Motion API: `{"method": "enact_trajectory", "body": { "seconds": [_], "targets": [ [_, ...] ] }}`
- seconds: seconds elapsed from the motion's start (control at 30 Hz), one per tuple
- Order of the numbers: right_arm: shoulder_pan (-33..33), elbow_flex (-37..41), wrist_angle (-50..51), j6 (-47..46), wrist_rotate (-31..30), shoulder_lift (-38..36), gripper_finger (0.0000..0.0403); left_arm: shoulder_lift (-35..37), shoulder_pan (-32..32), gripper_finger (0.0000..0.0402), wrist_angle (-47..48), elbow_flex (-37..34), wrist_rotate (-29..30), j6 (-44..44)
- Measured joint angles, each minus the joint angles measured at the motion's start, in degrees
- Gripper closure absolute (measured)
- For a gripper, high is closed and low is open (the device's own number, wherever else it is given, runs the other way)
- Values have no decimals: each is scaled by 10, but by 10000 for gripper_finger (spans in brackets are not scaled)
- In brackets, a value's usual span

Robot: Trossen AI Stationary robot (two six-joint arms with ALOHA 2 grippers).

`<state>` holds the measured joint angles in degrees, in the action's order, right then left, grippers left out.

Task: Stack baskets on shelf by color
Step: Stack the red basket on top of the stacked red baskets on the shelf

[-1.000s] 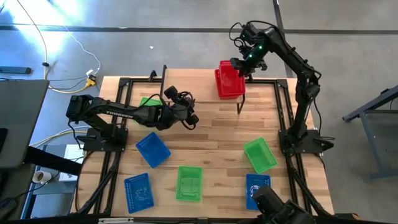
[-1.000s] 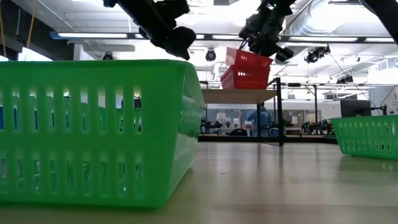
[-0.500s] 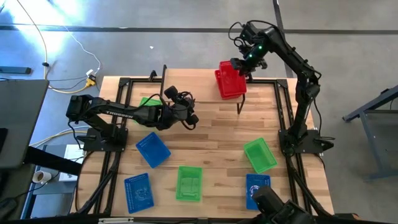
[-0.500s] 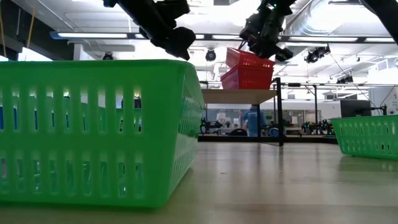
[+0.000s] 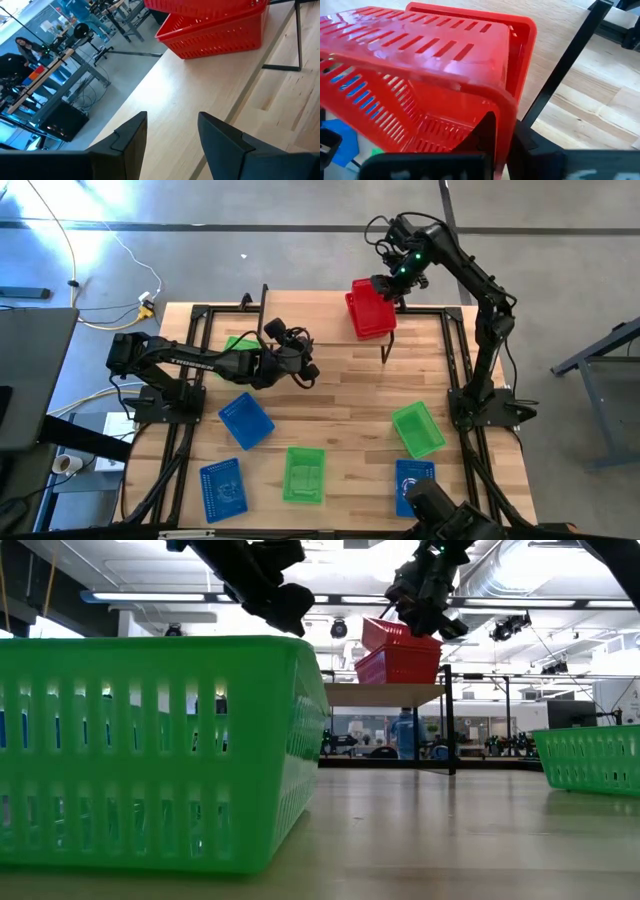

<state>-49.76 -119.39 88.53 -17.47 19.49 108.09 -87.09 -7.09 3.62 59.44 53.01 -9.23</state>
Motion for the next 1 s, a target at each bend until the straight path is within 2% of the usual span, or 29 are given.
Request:
{"method": "enact_trajectory", "body": {
  "seconds": [0.27, 0.53, 0.83, 1.0],
  "targets": [
    [-1, 0, -5, -2, 0, 0, 326, 0, 0, 234, 0, 0, 1, 0],
    [-1, -40, -7, 6, -3, -1, 318, 0, 0, 234, 0, 0, 1, 0],
    [0, -138, -2, 16, -101, -1, 318, 0, 0, 234, 0, 0, 1, 0],
    [38, -145, -14, 57, -139, -1, 318, 0, 0, 234, 0, 0, 1, 0]
  ]
}}
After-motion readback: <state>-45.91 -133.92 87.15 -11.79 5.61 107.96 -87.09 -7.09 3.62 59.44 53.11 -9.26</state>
